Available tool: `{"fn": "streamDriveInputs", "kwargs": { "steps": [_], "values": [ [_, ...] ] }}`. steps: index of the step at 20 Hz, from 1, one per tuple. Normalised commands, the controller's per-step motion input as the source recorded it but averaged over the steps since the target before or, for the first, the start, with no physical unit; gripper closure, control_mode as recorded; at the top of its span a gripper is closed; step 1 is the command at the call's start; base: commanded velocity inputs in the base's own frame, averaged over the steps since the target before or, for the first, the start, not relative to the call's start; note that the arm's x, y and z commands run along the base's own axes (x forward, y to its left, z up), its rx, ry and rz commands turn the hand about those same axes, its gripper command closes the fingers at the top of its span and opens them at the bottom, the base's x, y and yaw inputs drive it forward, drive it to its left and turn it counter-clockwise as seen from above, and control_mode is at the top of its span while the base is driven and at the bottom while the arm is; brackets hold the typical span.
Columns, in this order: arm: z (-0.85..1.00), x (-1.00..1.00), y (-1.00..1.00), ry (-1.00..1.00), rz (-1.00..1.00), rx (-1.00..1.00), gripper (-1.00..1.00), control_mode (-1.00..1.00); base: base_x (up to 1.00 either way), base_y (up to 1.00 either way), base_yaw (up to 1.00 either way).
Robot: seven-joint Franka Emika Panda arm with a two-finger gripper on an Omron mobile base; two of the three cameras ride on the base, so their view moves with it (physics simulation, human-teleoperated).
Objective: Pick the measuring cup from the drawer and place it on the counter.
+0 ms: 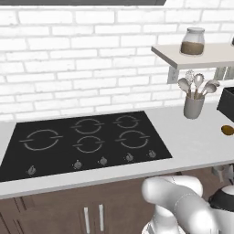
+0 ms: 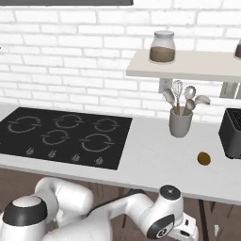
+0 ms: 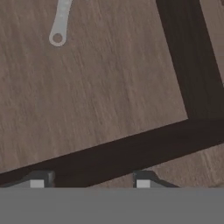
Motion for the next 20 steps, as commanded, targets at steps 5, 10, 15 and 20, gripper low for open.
{"fn": "streamDriveInputs", "kwargs": {
  "steps": [5,10,15,20],
  "values": [
    [-0.6,-0.9,-0.58,0.05,0.0,0.0,-1.0,-1.0,0.0,0.0,0.0],
    [-0.65,-1.0,-0.72,0.01,0.0,0.0,-1.0,-1.0,0.0,0.0,0.0],
    [-0.64,-1.0,-0.76,0.0,-0.01,0.0,-1.0,-1.0,0.0,0.0,0.0],
    [-0.58,-1.0,-0.68,0.0,-0.07,0.0,-1.0,-1.0,0.0,0.0,0.0]
  ]
}}
